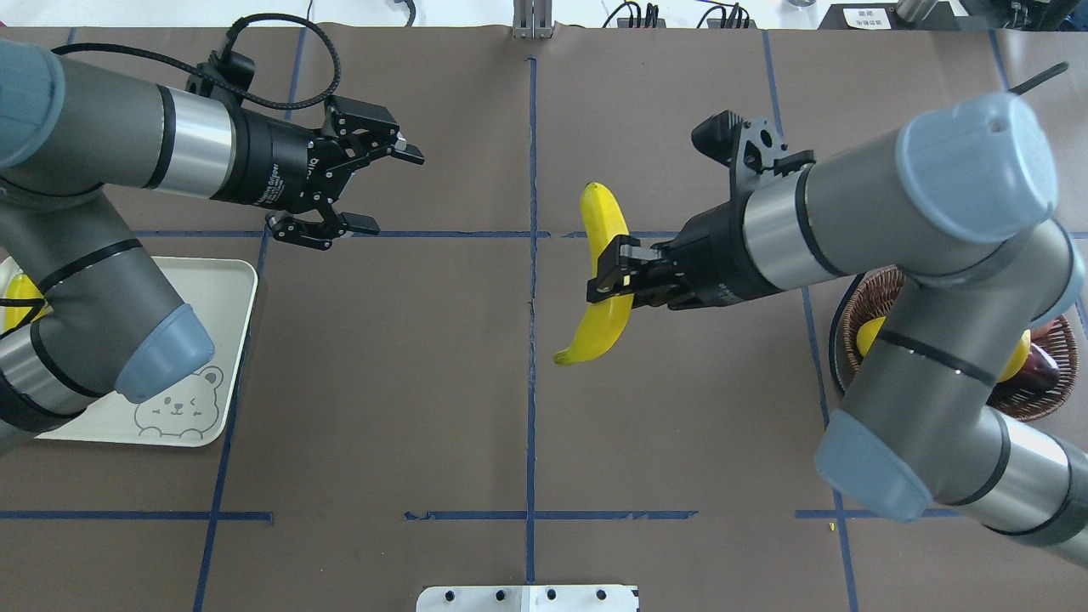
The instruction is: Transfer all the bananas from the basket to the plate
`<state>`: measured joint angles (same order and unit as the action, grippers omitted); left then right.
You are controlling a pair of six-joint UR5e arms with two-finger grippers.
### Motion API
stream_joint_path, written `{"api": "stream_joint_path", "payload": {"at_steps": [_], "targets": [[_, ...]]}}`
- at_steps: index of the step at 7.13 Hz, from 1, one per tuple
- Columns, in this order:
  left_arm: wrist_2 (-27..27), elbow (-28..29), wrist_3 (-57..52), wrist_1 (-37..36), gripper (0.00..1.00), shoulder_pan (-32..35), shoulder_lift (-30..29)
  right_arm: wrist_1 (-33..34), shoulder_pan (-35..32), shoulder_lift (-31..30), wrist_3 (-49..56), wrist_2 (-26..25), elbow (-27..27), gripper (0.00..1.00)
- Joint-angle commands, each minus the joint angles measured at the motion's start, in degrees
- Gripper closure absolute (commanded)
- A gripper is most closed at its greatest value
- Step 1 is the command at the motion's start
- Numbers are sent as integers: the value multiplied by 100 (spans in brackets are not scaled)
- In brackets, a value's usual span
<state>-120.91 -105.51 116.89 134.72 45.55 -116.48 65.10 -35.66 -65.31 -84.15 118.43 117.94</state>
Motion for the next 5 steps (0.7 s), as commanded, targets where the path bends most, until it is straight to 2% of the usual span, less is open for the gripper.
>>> {"api": "stream_joint_path", "payload": {"at_steps": [1, 5], "targets": [[23, -13, 168, -25, 1, -466, -321, -164, 523, 71, -216, -548, -8, 98], [303, 206, 106, -60, 5, -907, -709, -155, 701, 185, -242, -567, 10, 98]]}}
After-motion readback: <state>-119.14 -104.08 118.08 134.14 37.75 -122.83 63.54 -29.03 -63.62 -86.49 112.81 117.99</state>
